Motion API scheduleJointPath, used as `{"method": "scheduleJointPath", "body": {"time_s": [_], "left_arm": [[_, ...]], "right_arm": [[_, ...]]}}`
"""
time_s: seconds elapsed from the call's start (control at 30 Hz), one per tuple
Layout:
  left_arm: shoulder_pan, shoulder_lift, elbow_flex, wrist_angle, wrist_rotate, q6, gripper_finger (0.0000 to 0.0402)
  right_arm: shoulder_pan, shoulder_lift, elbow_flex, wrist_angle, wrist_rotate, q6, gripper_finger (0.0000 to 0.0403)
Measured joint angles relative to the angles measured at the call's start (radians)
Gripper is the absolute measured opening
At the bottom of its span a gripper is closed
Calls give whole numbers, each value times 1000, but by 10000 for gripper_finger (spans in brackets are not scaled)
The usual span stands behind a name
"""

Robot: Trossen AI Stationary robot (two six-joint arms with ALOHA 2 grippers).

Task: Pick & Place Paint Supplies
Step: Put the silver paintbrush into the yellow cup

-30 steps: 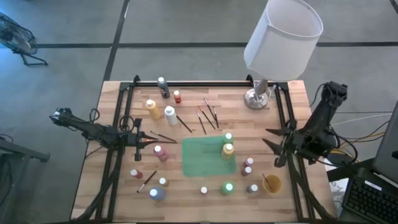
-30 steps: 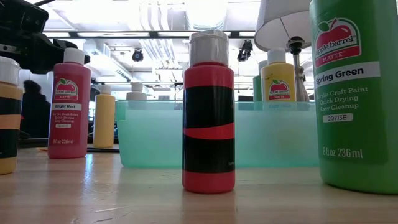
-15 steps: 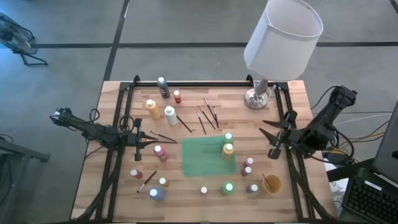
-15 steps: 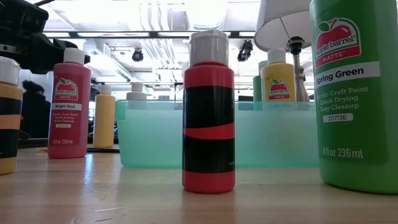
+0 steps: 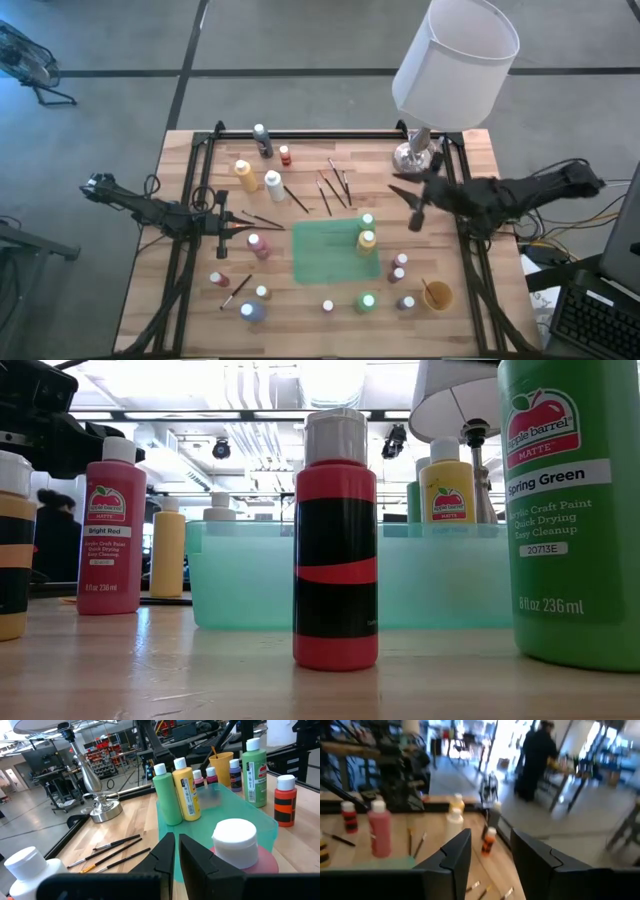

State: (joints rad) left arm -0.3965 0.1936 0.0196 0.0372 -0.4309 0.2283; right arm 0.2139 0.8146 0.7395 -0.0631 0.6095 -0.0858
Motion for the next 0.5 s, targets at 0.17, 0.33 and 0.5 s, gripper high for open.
{"method": "scheduleJointPath", "body": {"time_s": [0.17, 0.33, 0.5], "left_arm": [[0, 0, 0, 0, 0, 0, 30], [0, 0, 0, 0, 0, 0, 30], [0, 0, 0, 0, 0, 0, 30]], "right_arm": [[-204, 121, 69, -52, -200, 84, 154], [-330, 255, 156, -99, -312, 166, 171], [-395, 415, 286, -171, -316, 200, 183]]}}
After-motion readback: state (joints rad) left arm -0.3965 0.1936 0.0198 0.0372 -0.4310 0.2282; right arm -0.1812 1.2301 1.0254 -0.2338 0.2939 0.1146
